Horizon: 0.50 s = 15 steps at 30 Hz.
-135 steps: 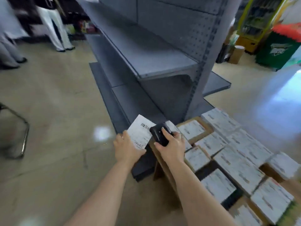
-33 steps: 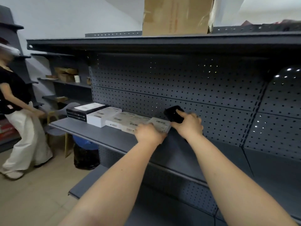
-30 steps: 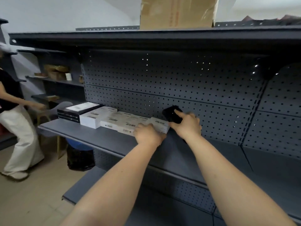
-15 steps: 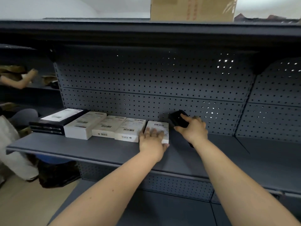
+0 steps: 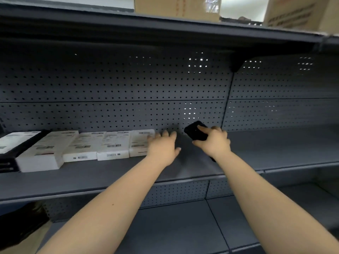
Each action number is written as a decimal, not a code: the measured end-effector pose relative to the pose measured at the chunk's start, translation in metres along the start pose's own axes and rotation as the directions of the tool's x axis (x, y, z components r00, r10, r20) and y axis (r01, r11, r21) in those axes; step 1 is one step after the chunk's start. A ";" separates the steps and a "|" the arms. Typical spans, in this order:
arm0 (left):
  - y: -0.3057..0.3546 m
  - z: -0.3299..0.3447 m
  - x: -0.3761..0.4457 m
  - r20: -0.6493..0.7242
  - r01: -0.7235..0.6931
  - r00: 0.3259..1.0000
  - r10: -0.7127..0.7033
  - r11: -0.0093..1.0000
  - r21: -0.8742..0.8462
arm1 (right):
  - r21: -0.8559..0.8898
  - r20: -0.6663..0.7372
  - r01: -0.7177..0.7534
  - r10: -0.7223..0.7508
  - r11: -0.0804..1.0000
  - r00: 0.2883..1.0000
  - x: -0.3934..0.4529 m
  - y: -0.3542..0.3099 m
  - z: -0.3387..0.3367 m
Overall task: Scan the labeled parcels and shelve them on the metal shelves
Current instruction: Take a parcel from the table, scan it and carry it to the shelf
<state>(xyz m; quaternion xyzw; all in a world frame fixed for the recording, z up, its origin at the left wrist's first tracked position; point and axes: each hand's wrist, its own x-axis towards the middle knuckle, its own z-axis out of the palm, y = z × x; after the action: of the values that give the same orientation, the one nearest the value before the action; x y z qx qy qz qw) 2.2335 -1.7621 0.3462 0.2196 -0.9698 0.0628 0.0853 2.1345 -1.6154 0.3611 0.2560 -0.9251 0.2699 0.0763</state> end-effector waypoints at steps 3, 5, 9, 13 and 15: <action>0.064 -0.015 0.010 -0.103 -0.168 0.981 0.163 0.985 -0.038 | -0.029 -0.083 -0.067 0.064 0.997 0.994 -0.009 0.049 -0.038; 0.120 -0.024 0.015 -0.126 -0.254 0.962 0.242 0.964 -0.086 | -0.091 -0.138 -0.129 0.116 0.987 0.984 -0.019 0.094 -0.069; 0.257 -0.029 0.014 -0.177 -0.452 0.886 0.429 0.884 -0.118 | -0.227 -0.282 -0.311 0.243 0.923 0.928 -0.051 0.208 -0.136; 0.416 -0.029 -0.001 -0.195 -0.576 0.814 0.547 0.804 -0.150 | -0.215 -0.357 -0.480 0.389 0.851 0.849 -0.096 0.335 -0.205; 0.498 -0.026 -0.011 -0.175 -0.624 0.781 0.600 0.761 -0.178 | -0.204 -0.366 -0.548 0.456 0.811 0.811 -0.121 0.398 -0.236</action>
<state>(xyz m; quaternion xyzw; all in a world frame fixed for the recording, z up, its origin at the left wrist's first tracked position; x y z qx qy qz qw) 2.0290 -1.3071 0.3277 -0.1241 -0.9828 -0.0119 0.1364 2.0343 -1.1483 0.3434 -0.0590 -0.9669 0.1724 0.1788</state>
